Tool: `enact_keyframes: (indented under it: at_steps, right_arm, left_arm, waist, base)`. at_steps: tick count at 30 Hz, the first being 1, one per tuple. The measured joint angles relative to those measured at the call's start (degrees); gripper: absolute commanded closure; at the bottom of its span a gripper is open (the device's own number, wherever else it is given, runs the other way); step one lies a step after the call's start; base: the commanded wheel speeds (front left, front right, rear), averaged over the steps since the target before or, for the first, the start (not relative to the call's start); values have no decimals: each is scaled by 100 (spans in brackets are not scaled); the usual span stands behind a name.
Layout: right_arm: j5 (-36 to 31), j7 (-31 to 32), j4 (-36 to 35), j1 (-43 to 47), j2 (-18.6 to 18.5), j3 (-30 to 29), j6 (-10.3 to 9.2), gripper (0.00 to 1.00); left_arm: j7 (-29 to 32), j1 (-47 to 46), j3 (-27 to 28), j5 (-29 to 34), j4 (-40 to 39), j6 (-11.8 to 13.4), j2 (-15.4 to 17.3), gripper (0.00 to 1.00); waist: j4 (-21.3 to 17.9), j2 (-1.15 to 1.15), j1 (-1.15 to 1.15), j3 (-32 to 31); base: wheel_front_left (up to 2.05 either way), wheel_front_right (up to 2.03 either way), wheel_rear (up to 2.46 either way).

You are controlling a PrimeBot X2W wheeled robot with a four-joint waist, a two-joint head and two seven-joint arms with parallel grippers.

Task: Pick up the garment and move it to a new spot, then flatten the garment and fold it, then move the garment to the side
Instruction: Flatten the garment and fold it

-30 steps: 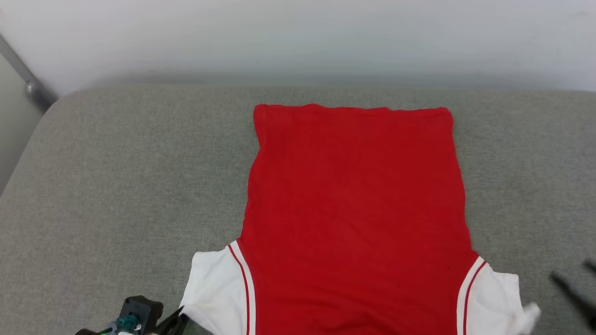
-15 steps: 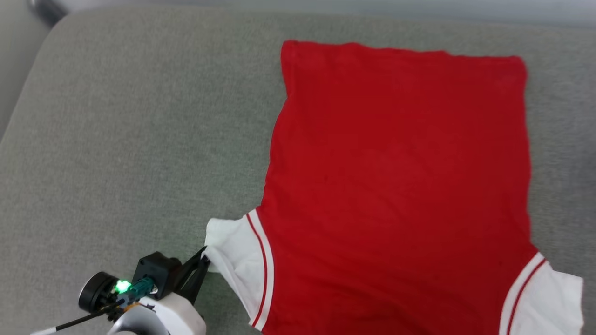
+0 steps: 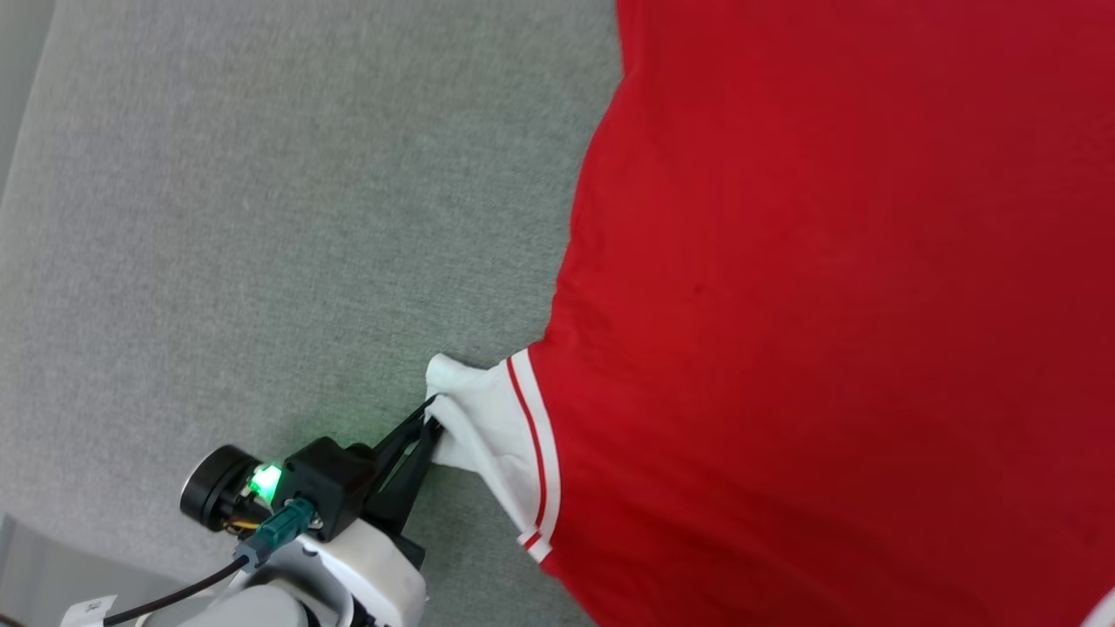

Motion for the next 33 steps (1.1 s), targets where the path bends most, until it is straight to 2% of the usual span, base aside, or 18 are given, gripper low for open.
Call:
enact_keyframes:
  at_steps: [3, 7, 12, 15, 16, 17, 18, 25, 33]
  right_arm:
    - [-218, 154, 334, -357, 304, -9, -1, 0]
    - [-403, 216, 636, -480, 502, 18, -1, 0]
    - [-414, 172, 782, -125, 470, 88, -2, 0]
    - [-328, 59, 786, 26, 439, -59, -2, 0]
    - [-328, 54, 766, 53, 434, -69, -2, 9]
    - [-328, 34, 734, 82, 420, -70, -2, 77]
    - [-326, -14, 721, 108, 417, -91, -2, 100]
    - [-334, -297, 738, 177, 442, -19, -2, 100]
    - [-15, -831, 553, 411, 474, 204, -2, 100]
  left_arm:
    - [-16, -102, -1, 87, -130, 24, -32, 100]
    - [-44, -190, -14, 182, -252, 63, -112, 100]
    - [-69, -223, -32, 219, -331, 80, -176, 100]
    - [-69, -235, -31, 231, -333, 103, -180, 100]
    - [-69, -238, -31, 231, -331, 105, -179, 100]
    - [-69, -241, -34, 231, -331, 105, -178, 100]
    - [-69, -245, -33, 231, -327, 105, -175, 100]
    - [-67, -221, -46, 179, -211, 112, -152, 100]
    - [-69, 64, -9, 26, -77, 267, 34, 100]
  waist:
    - [150, 0, 0, 240]
    - [339, 0, 0, 514]
    - [512, 0, -1, 712]
    - [529, 0, -1, 735]
    - [523, 0, -1, 731]
    - [514, 0, -1, 725]
    - [505, 0, -1, 717]
    - [400, 0, -1, 479]
    - [98, 0, -1, -147]
  base:
    - [0, 0, 0]
    - [0, 0, 0]
    - [0, 0, 0]
    - [0, 0, 0]
    - [0, 0, 0]
    - [0, 0, 0]
    - [0, 0, 0]
    - [0, 0, 0]
    - [0, 0, 0]
